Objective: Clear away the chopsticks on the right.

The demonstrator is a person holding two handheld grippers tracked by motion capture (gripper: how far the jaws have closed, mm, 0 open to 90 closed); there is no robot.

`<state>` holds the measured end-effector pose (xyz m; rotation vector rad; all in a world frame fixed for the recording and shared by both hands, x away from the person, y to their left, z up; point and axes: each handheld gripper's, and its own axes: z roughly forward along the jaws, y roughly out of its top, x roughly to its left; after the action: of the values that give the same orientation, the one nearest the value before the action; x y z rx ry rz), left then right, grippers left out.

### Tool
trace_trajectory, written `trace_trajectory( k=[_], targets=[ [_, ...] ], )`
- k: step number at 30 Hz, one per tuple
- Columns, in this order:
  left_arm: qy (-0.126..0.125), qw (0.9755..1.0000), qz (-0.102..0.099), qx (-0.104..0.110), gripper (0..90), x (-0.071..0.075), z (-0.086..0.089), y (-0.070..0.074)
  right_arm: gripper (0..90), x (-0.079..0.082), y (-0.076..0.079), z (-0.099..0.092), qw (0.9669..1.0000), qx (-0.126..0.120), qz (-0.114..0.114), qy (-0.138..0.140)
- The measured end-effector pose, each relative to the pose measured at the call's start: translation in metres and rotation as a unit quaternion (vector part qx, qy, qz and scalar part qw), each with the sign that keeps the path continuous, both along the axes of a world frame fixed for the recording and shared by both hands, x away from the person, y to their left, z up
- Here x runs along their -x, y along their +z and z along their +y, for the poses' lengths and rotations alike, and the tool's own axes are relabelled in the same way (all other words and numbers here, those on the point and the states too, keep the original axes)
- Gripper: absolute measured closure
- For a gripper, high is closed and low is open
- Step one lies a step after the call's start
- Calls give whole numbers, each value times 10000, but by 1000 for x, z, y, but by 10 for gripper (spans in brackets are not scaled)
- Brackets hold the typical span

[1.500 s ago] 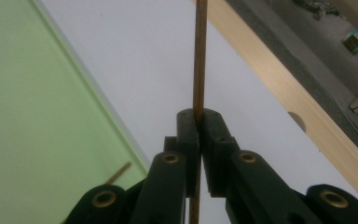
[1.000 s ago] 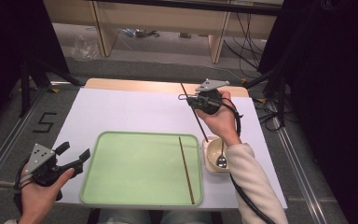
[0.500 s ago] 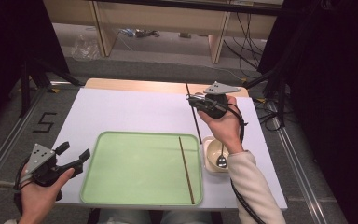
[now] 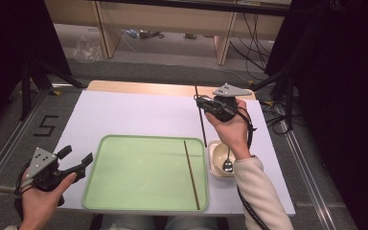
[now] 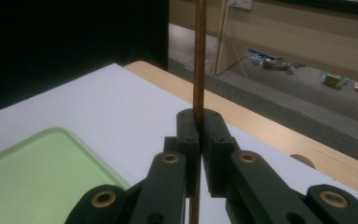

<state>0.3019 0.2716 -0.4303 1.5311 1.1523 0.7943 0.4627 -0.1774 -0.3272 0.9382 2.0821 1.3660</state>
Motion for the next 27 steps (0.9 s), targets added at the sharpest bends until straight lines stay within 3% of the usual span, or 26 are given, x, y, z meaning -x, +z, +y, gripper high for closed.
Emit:
trace_trajectory(
  k=[3, 6, 10, 19, 27],
  targets=[
    [4, 10000, 11, 26, 208, 0, 0, 0, 875, 2, 3, 0, 9997, -164, 108, -113],
    [4, 10000, 17, 38, 208, 0, 0, 0, 875, 2, 4, -1, 9995, -240, 79, -209],
    [-3, 10000, 14, 31, 208, 0, 0, 0, 874, 3, 4, -2, 9984, -383, 264, -310],
    [-9, 10000, 13, 32, 209, 0, 0, 0, 874, 3, 4, -2, 9977, -453, 352, -369],
    [-4, 10000, 19, 48, 209, 0, 0, 0, 874, 6, 5, -1, 9956, -550, 562, -511]
  ],
)
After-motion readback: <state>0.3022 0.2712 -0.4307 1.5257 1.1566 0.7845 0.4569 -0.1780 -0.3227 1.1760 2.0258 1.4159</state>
